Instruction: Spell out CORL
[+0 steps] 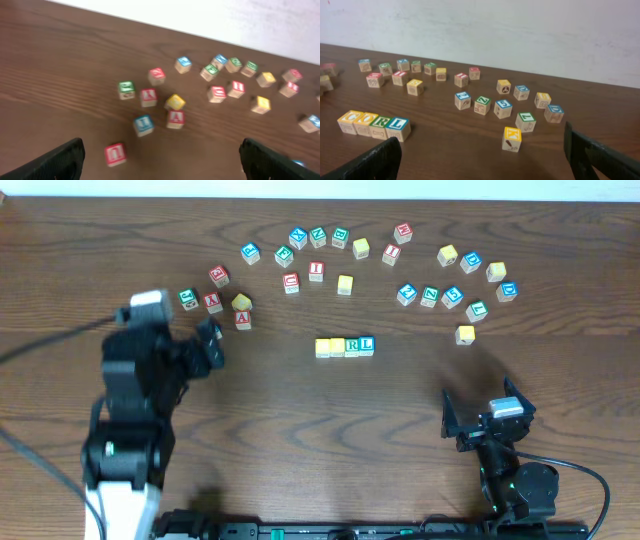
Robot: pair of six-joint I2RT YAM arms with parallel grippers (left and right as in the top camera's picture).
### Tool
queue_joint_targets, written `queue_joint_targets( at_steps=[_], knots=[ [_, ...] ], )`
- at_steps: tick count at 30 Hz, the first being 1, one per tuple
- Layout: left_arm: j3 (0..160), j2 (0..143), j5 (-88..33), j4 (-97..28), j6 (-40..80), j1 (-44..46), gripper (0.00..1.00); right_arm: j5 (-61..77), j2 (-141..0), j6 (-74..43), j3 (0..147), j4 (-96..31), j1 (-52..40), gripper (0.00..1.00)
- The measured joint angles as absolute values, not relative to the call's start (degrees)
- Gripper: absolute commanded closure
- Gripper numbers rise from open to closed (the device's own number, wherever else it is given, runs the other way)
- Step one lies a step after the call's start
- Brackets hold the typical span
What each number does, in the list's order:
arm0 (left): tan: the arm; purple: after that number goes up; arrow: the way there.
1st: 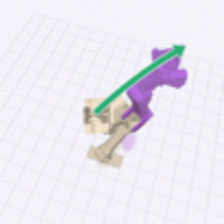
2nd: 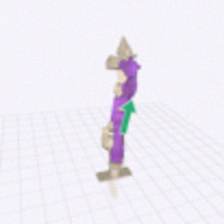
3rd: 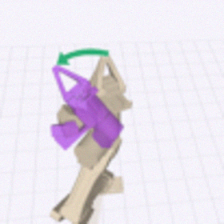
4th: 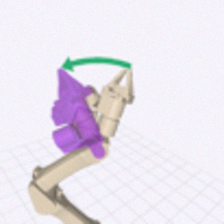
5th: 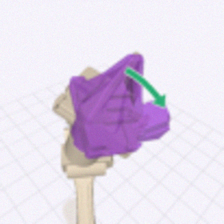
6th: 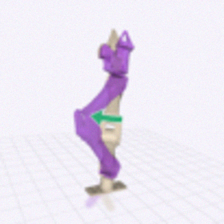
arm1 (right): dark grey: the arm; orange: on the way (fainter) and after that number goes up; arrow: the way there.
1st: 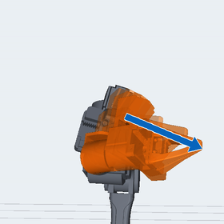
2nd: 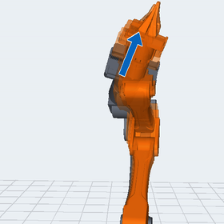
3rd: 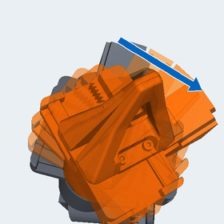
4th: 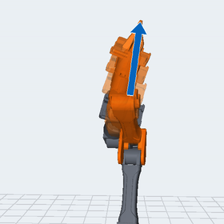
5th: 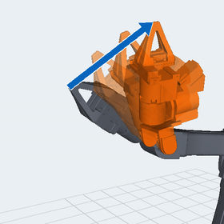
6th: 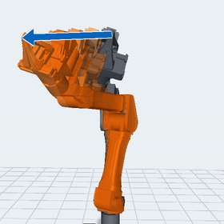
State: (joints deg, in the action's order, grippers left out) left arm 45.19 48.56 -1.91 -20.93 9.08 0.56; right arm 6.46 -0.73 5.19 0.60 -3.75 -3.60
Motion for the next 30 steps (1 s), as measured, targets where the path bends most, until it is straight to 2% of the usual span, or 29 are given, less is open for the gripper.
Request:
queue_joint_targets(
  at_steps=[15,30],
  knots=[
    [9.61,12.34,-1.32,-0.82,-0.19,-4.14,0.02,6.44,-0.73,5.19,0.56,-3.7,-3.6,0.01],
    [1.06,1.19,-1.34,-1.52,-11.49,-4.49,0.02,6.44,-0.71,5.19,0.56,-3.7,-3.6,0.01]
  ],
)
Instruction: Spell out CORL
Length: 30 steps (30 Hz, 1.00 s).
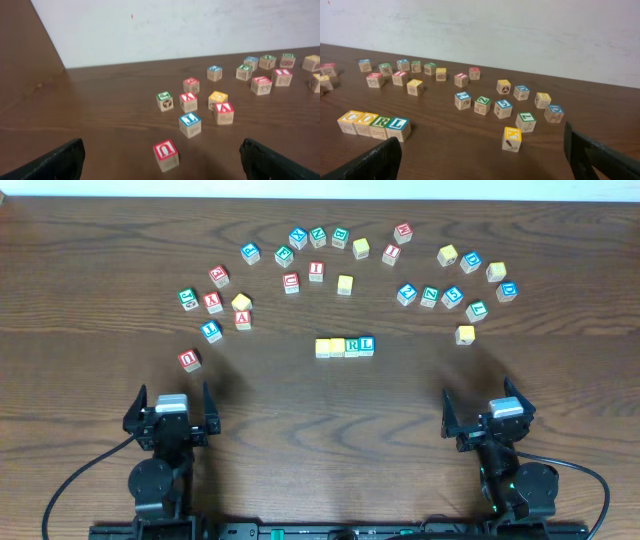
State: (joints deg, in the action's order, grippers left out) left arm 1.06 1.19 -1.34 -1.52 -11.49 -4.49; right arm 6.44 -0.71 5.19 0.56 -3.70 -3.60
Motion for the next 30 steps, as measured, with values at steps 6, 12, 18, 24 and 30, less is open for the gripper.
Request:
queue_joint_targets(
  at_steps=[6,12,18,24,30],
  knots=[
    [1.06,0.62,-1.34,-1.56,-12.12,-4.49,0.03,6.44,-0.71,5.19,0.56,-3.7,-3.6,0.01],
    [1.06,0.62,-1.34,-1.56,-12.12,-4.49,0.02,6.44,-0.71,5.19,0.56,-3.73,-3.6,0.01],
    [1.06,0.62,-1.34,-1.56,-12.1,-4.49,0.02,6.44,-0.71,5.19,0.56,-3.7,-3.6,0.01],
    [1.06,0.62,-1.34,-1.56,-12.1,-4.49,0.02,6.44,-0.71,5.19,0.56,-3.7,-3.6,0.01],
    [1.06,0.62,-1.34,-1.56,-12.12,-4.49,0.02,6.44,-0.71,5.19,0.56,-3.73,-3.6,0.01]
  ],
)
